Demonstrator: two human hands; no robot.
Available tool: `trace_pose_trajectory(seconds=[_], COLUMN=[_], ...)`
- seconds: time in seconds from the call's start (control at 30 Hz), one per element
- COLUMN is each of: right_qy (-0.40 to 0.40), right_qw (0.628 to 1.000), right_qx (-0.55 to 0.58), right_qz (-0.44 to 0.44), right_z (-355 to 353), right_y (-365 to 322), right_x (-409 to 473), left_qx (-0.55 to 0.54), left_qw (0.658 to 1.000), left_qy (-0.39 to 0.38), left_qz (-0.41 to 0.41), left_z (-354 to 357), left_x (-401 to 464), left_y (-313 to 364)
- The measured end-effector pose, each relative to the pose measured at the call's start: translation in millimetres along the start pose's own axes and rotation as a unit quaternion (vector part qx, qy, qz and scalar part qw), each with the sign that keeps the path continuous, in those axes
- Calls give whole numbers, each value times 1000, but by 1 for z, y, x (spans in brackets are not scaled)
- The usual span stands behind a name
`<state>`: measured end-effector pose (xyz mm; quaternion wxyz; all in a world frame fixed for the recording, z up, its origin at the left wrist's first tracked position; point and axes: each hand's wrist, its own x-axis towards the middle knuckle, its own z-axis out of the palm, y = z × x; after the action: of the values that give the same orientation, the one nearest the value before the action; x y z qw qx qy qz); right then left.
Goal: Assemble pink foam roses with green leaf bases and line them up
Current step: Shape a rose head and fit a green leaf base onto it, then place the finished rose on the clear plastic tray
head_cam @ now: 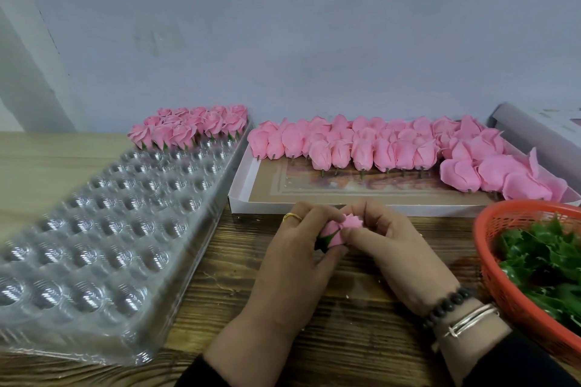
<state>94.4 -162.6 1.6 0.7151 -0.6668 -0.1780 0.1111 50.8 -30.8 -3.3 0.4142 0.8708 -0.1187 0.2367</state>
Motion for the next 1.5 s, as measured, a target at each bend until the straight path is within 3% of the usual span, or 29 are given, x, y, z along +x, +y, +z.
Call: trace_pose_trajectory(seconds=[0.27,0.4,0.5,0.7,0.87,1.23,1.5], right_qy=[-9,40,54,29,26,20,3], right_qw=[1000,999,998,997,997,997,995], right_qx=[-21,13,-27,-75,-73,-74,-94], right_qz=[-3,-11,-5,1,9,30,38], right_z=[-1,2,3,6,5,1,0], right_y=[3,4,4,7,8,13,12], right_x=[0,1,2,2,4,10,10], left_qx=[-21,-137,-209,-180,-130,-87,36], left_qw=[999,985,958,921,907,916,935], left_qy=[28,79,156,303,354,333,280], left_qz=[-13,-68,-115,-166,-185,-205,-214], left_z=[2,-6,-24,-78,-114,-120,-115], left_x=[1,10,29,91,124,165,167], left_y=[0,0,-5,-45,-83,-136,-167])
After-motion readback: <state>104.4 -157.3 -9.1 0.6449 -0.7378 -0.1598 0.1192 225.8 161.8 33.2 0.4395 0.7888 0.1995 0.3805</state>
